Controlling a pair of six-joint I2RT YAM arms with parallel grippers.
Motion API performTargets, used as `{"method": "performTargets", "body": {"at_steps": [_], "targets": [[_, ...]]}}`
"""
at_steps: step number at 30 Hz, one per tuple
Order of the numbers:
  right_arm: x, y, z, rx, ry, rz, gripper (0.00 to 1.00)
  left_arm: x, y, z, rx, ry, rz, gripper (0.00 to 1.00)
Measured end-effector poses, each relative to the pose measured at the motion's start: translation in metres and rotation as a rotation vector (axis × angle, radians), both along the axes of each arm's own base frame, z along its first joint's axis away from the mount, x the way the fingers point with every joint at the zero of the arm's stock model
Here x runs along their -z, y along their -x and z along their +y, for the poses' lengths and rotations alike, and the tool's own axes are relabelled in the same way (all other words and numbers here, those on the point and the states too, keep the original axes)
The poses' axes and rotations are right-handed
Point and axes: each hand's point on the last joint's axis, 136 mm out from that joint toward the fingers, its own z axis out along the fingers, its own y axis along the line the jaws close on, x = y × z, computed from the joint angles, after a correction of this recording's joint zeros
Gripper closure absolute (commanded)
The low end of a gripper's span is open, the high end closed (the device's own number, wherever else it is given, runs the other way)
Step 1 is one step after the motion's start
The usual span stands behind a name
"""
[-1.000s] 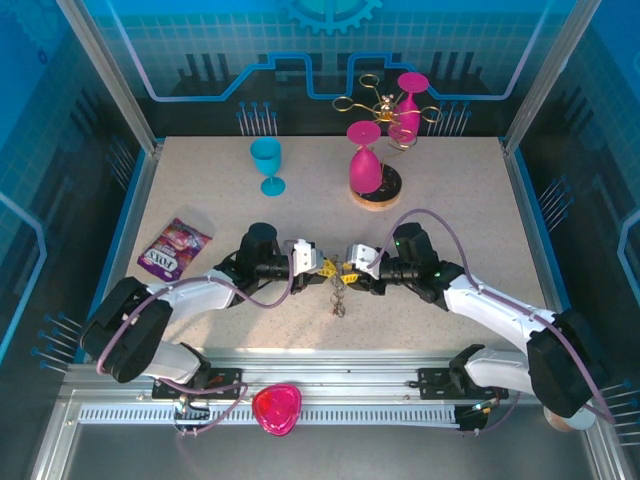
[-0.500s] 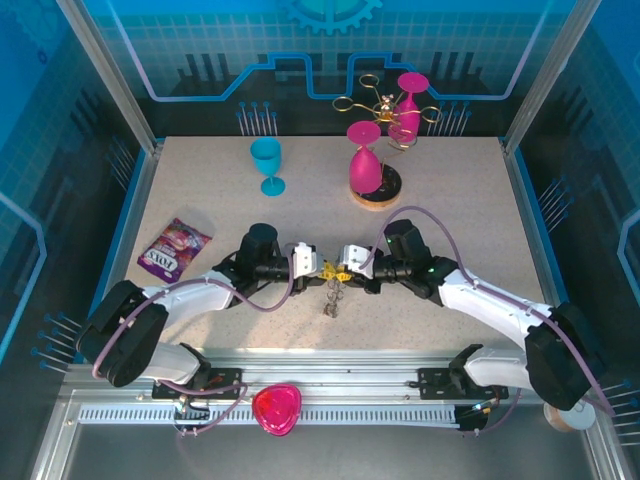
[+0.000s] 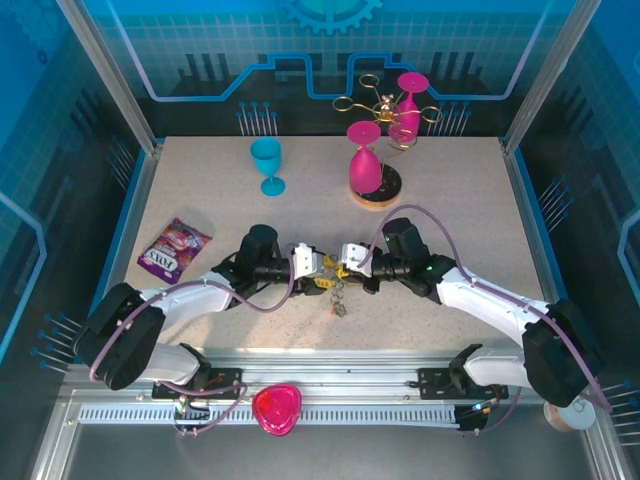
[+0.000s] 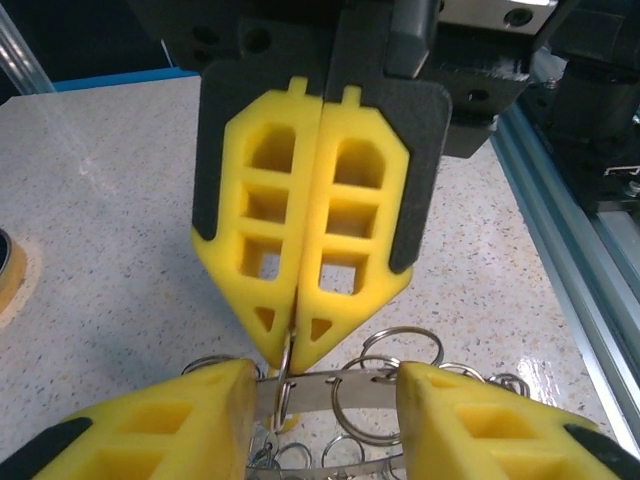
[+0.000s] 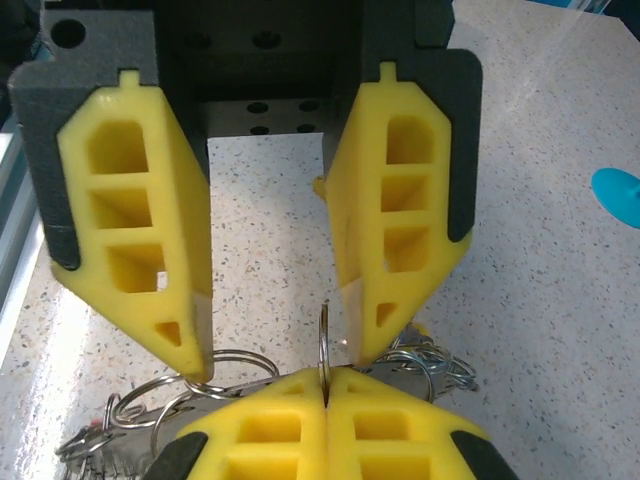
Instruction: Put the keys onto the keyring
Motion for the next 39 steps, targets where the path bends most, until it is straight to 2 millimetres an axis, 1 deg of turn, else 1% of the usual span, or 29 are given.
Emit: {"method": "performTargets", "body": {"at_steps": [6, 8, 10, 14, 30, 32, 36, 39], "targets": [[-0.001, 0.003, 0.002, -0.017, -0.013, 0.004, 1.00, 0.020, 0.001, 0.011, -0.068, -0.035, 0.035, 0.60], [-0.001, 0.004, 0.002, -0.023, -0.016, 0.008, 1.00, 0.025, 0.000, 0.013, -0.089, -0.046, 0.050, 0.64], [-0.001, 0.005, 0.002, -0.028, -0.019, 0.011, 1.00, 0.024, -0.001, 0.013, -0.099, -0.042, 0.052, 0.68], [-0.001, 0.005, 0.002, -0.029, -0.019, 0.012, 1.00, 0.020, -0.003, 0.012, -0.103, -0.029, 0.036, 0.73], [0.003, 0.008, 0.004, -0.041, -0.017, 0.030, 1.00, 0.011, -0.001, 0.008, -0.077, 0.009, 0.026, 0.76], [0.004, 0.008, 0.004, -0.045, -0.018, 0.035, 1.00, 0.010, -0.001, 0.008, -0.074, 0.013, 0.028, 0.82], [0.006, 0.010, 0.005, -0.052, -0.017, 0.043, 1.00, 0.010, -0.001, 0.007, -0.072, 0.015, 0.031, 0.86], [0.007, 0.010, 0.006, -0.053, -0.015, 0.046, 1.00, 0.010, 0.000, 0.007, -0.064, 0.019, 0.032, 0.96]]}}
